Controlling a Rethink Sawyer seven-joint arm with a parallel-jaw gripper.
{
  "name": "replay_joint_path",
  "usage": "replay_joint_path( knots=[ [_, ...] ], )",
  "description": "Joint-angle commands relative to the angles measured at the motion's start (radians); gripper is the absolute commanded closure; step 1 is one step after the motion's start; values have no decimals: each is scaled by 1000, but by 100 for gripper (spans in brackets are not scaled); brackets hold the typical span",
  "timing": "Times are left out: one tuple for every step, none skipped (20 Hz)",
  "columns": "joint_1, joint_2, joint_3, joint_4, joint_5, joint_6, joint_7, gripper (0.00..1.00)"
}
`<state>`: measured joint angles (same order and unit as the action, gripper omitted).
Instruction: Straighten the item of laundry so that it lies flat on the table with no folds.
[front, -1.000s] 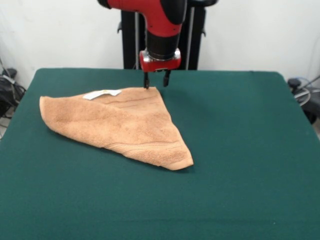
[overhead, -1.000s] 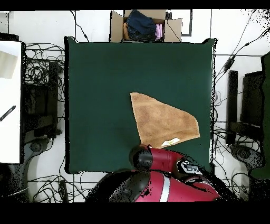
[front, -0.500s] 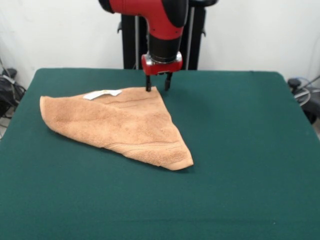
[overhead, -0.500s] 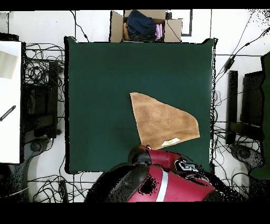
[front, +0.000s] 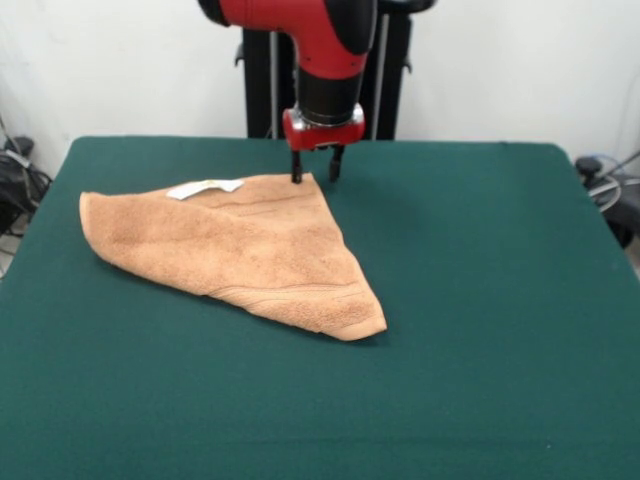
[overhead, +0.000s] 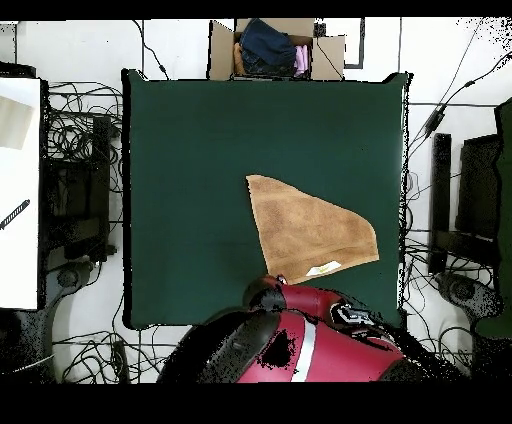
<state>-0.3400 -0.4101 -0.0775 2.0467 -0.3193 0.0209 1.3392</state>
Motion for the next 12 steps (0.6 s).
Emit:
replay_joint_path(
  knots=[
    [32,137,0,-59,-21,-179,203,0],
    [37,141,-5,-54,-18,-190,208,0],
    [39,143,-6,-51,-16,-198,209,0],
    [41,146,-7,-48,-13,-205,211,0],
    [43,147,-10,-45,-12,-212,211,0],
    [44,146,-11,-42,-9,-213,210,0],
    [45,144,-12,-40,-6,-214,209,0],
    [46,143,-12,-38,-4,-216,208,0],
    [47,142,-13,-35,-2,-217,207,0],
    [49,140,-15,-33,1,-221,207,0],
    [51,139,-16,-31,3,-224,206,0],
    [49,139,-15,-30,5,-224,205,0]
  ],
)
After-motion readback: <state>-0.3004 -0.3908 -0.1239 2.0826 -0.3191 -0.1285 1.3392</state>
